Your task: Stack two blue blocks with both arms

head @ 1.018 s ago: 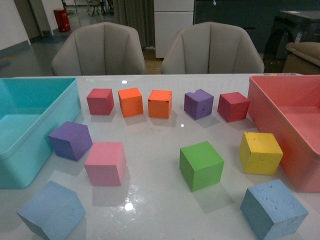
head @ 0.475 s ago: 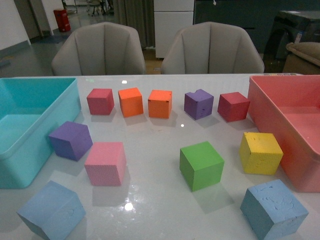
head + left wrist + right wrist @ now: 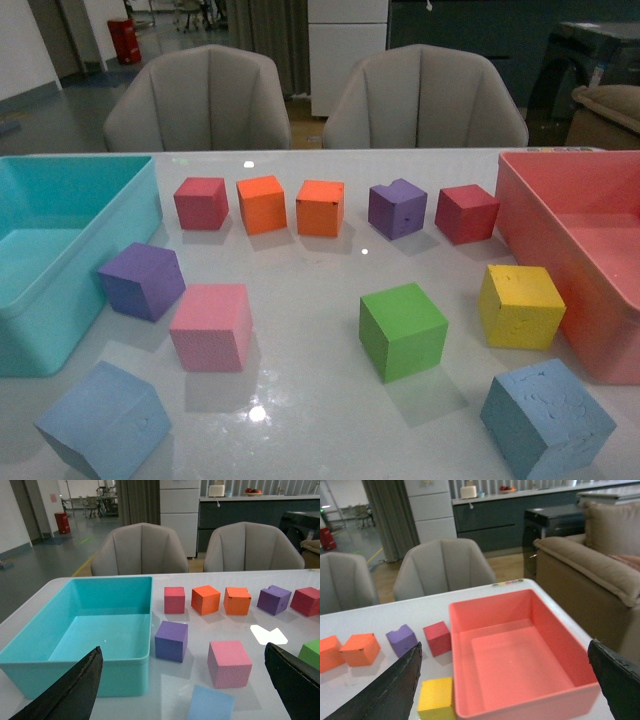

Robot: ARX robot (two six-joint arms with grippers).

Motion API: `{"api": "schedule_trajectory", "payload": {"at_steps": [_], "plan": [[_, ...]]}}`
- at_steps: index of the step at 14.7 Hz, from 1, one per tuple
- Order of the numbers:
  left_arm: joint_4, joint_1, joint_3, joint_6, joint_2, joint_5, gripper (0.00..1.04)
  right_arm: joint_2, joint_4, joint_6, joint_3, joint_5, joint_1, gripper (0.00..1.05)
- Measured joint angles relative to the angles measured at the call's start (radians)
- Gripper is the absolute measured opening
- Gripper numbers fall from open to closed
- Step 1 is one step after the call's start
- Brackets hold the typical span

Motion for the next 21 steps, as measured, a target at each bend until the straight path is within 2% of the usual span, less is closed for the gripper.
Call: {"api": "schedule_trajectory", "payload": {"at_steps": [1,4,7,11,21], "plan": [[0.000,0.000,0.000,0.000,0.000,0.000,0.98,0.167,0.063,0.012,0.065,-0.039,0.005,0.98],[-0.001,0.000,0.000,0.000,0.000,0.001,0.98,0.653,0.065,0.016,0.251,-0.122,0.078,0.98],[0.000,0.000,0.000,0.000,0.000,0.000,0.98,0.914,0.017,-0.003,0.304,-0.176,0.189,0.98],[0.000,0.000,0.000,0.000,0.000,0.000,0.98,1.057,-0.014,-0.003,0.354,-0.218,0.226,0.98],[0.000,0.000,0.000,0.000,0.000,0.000,0.98,1.174,-0.040,0.039,0.389,-0.257,0.232,0.98]]}}
